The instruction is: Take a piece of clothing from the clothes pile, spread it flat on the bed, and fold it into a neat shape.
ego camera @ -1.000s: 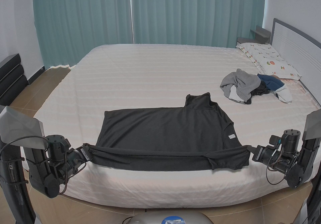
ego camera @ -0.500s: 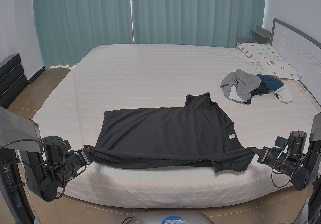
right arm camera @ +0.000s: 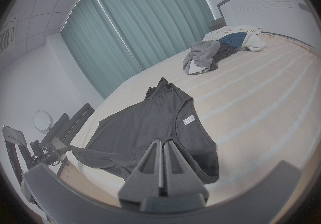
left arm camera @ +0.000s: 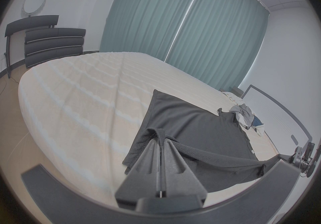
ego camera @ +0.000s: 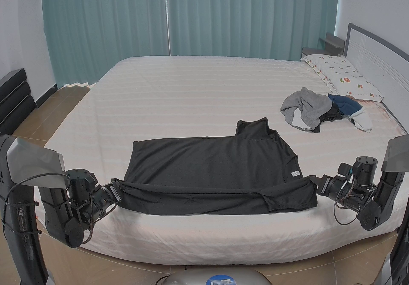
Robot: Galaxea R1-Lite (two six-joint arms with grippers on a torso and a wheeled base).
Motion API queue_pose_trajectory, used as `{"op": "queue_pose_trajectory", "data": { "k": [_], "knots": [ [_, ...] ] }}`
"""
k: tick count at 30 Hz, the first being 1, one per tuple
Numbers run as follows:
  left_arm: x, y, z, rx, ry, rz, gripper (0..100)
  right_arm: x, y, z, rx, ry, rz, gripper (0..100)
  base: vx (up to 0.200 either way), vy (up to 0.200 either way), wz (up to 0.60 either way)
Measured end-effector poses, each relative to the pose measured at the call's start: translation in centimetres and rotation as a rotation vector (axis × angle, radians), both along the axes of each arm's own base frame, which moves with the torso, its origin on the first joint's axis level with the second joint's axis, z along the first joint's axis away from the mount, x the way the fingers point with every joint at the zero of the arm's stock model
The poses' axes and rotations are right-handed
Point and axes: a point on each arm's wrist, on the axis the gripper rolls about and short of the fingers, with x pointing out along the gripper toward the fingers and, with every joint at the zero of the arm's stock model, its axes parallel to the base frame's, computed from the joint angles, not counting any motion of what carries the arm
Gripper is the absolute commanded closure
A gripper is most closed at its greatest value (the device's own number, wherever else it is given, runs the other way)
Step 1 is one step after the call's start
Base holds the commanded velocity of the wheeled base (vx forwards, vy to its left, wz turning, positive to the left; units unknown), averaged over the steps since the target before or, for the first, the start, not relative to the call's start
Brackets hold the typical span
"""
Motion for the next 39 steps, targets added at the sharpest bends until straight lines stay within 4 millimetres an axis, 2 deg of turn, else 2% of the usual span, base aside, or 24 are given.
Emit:
{"op": "queue_pose_trajectory", "data": {
  "k": [8, 14, 32, 39],
  "knots": [
    [1.8, 0.0, -0.7, -0.002, -0.020, 0.010, 100, 2.4, 0.1, -0.4, 0.000, -0.015, -0.002, 100, 0.000, 0.000, 0.00],
    [2.1, 0.2, -0.9, -0.005, -0.017, 0.019, 100, 3.0, 0.0, 0.0, 0.003, -0.042, -0.012, 100, 0.000, 0.000, 0.00],
    [-0.2, 0.3, 1.0, -0.012, -0.015, 0.012, 100, -0.6, -1.2, 1.0, 0.004, -0.043, -0.038, 100, 0.000, 0.000, 0.00],
    [0.2, 0.2, 1.4, -0.014, -0.039, 0.009, 100, -0.7, -1.3, 1.1, 0.005, -0.042, -0.040, 100, 0.000, 0.000, 0.00]
  ]
}}
